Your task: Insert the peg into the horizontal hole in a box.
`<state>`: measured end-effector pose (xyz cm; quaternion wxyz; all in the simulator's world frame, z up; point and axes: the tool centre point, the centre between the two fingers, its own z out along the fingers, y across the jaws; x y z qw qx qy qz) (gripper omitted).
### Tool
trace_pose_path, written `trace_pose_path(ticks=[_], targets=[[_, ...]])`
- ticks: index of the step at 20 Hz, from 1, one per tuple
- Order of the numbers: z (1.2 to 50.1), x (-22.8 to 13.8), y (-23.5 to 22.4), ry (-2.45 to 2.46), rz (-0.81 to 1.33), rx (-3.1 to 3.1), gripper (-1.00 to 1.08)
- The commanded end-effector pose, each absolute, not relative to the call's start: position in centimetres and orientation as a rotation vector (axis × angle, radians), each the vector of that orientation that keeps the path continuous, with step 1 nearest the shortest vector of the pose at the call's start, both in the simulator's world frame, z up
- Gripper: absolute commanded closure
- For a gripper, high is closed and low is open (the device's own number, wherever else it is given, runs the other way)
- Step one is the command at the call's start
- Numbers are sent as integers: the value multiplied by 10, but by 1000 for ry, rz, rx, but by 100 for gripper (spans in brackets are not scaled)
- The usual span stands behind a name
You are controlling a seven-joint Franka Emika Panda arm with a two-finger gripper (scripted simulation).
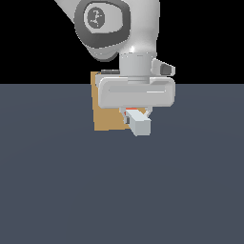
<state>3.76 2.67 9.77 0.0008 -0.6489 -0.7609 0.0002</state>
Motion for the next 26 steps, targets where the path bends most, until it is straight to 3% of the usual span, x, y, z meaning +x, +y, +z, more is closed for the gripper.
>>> trace_pose_path(ticks=[1, 8, 20, 26], targets=[[98, 38, 27, -2389, 0, -2037, 108], [98, 34, 47, -2390, 0, -2038, 108], [99, 19, 138, -2391, -3, -2039, 108], [100, 18, 152, -2391, -3, -2039, 108]])
